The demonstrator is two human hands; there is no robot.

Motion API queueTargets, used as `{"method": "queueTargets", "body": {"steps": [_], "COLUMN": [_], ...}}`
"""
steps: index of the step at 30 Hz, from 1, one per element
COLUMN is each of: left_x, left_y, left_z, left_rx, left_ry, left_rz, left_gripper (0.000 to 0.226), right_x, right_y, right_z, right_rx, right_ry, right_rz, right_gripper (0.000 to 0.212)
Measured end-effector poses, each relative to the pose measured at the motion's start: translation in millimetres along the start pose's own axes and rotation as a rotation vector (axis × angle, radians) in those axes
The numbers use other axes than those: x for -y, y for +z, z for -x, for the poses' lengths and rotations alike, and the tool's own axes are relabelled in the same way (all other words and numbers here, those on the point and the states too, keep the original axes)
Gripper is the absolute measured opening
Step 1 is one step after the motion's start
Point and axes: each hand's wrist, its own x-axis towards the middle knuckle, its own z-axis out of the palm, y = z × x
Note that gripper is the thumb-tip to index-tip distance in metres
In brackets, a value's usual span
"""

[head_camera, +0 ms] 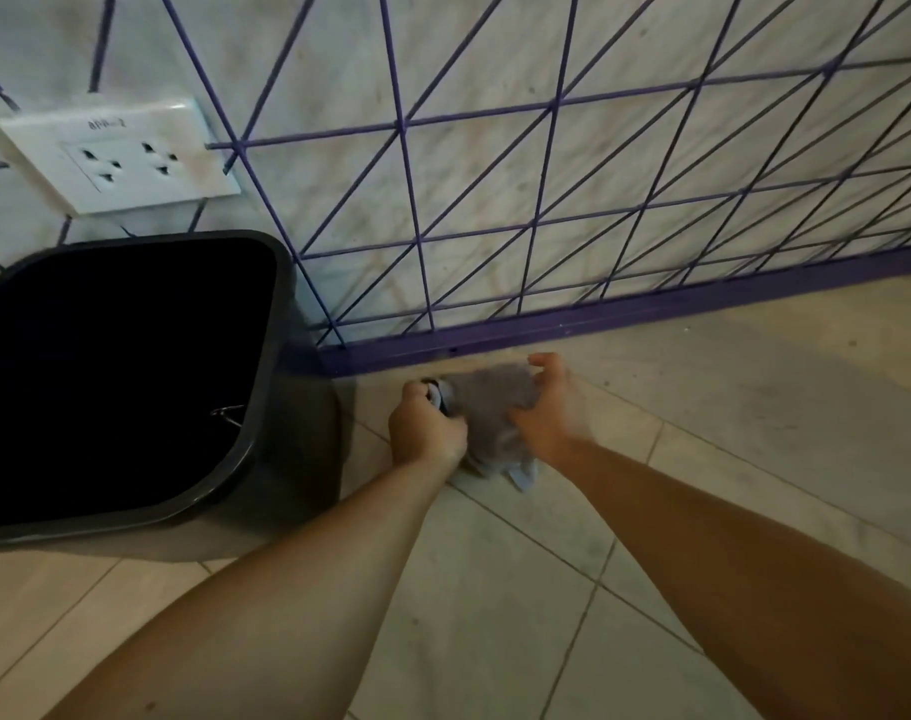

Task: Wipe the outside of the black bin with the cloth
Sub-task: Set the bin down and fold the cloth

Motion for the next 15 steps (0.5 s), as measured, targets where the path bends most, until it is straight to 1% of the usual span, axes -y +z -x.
{"method": "queueTargets", "body": {"steps": [2,4,5,7,10,13,15], "left_x": [10,16,17,17,15,5,-6], "left_y": [4,4,3,1,-2,-6,-13], "left_z": [-5,-9,-11,-13,-12,-3,8], "left_rx": [-0.032,-0.077,-0.095,-0.085,-0.029,-0.021,-0.02], "left_ry": [0.04,0.052,0.06,0.078,0.068,0.083,0.113], "left_rz": [-0.121,-0.16,-0.183,-0.269,-0.367,-0.405,-0.426], "left_gripper": [0.047,0.058,0.062,0.066,0.068,0.065,0.06], "right_x": [-5,-7,-6,-5,-2,2,9], "right_y": [7,9,9,10,8,-2,-12], "right_z": [2,4,5,5,8,18,27], "right_rx": [-0.036,-0.089,-0.098,-0.081,-0.004,0.061,0.101], "right_ry": [-0.028,-0.054,-0.062,-0.065,-0.04,-0.032,-0.03], "right_rz": [0.166,0.29,0.338,0.442,0.556,0.583,0.511], "right_gripper": [0.051,0.036,0.032,0.032,0.037,0.041,0.042]}}
